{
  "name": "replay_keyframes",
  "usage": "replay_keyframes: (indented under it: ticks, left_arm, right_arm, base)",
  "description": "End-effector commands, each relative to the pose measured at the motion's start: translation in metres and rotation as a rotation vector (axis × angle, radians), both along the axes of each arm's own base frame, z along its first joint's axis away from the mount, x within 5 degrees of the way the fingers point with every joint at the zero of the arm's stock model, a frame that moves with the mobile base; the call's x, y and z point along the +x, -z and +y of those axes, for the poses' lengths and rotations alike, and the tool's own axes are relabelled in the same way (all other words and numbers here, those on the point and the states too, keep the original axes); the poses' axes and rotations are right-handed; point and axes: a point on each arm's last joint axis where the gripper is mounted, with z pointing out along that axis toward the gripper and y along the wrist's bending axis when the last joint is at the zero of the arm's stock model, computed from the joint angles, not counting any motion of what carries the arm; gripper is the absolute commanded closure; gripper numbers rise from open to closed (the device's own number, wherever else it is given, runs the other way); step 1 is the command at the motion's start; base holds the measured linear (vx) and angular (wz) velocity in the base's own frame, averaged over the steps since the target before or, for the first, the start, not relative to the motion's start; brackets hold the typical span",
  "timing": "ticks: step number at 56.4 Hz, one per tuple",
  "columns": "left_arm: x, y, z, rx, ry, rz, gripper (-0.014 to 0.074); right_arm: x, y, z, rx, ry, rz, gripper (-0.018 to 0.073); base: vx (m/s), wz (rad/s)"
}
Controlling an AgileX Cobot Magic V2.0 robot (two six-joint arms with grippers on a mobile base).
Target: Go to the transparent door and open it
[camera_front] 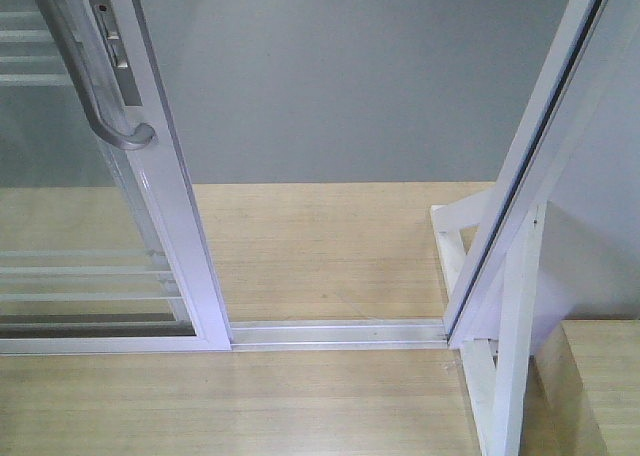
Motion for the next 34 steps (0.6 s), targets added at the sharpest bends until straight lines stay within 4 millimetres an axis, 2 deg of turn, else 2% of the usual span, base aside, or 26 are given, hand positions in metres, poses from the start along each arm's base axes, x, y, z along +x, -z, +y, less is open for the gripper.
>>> replay_keyframes:
  ticks: [1,10,24,34]
  left_arm:
    - [0.002,-0.014,0.008,-0.065,-0.084,-0.076,0.0594]
    - [0.004,-0.019,0.016,-0.056,-0.177,-0.132,0.0594]
    - [0.004,-0.021,0.017,-0.04,-0.195,-0.166,0.0594]
    - [0.003,-0.013,0.018,0.072,-0.197,-0.163,0.0594]
  right_arm:
    - [0.0,-0.016,0.0,0.028,0.001,-0.099,0.0564]
    - [0.0,-0.016,0.0,0.028,0.001,-0.099,0.0564]
    - [0.0,-0.016,0.0,0.028,0.001,-0.099,0.0564]
    - [0.0,-0.016,0.0,0.028,0.001,-0.099,0.0564]
  base:
    - [0.0,0.0]
    - [0.0,0.0]
    - [0.0,0.0]
    - [0.0,0.0]
